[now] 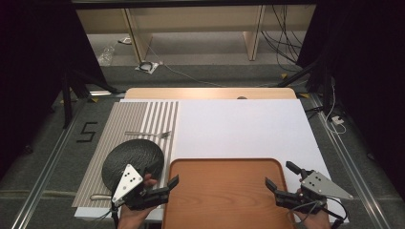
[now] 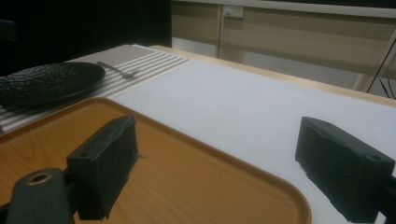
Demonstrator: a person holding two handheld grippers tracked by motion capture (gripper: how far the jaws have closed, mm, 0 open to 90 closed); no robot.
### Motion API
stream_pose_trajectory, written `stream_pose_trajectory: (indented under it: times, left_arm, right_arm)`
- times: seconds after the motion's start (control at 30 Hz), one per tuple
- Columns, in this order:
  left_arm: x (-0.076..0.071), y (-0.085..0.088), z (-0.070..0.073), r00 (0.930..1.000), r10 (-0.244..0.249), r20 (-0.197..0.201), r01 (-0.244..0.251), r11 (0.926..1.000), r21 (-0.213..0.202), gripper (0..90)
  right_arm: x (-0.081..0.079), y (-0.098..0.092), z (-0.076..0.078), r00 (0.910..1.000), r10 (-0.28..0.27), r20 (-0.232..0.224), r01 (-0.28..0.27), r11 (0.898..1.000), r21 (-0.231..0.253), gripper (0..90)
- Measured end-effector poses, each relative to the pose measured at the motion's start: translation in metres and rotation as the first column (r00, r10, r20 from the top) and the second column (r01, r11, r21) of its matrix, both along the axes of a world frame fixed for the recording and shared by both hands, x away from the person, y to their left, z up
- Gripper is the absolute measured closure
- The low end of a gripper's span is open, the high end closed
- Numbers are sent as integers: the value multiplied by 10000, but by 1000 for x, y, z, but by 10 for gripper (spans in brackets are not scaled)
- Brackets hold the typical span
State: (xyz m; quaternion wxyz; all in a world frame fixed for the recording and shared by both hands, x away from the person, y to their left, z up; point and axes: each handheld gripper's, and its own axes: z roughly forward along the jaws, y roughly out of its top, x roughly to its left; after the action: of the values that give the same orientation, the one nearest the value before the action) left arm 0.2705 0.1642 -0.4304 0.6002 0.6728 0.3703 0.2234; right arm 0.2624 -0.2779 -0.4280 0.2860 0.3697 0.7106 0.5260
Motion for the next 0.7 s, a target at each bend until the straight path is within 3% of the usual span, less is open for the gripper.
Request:
stream_pose_trajectory:
  times: [0.53,0.7]
  left_arm:
    - [0,0,1,10000,-46,-47,46,10000,-10,165]
    - [1,4,5,10000,-93,-3,93,9997,215,165]
  right_arm:
    - [-1,1,1,9999,-5,127,7,9999,-128,151]
    - [-2,1,1,9999,10,116,-7,9998,-188,152]
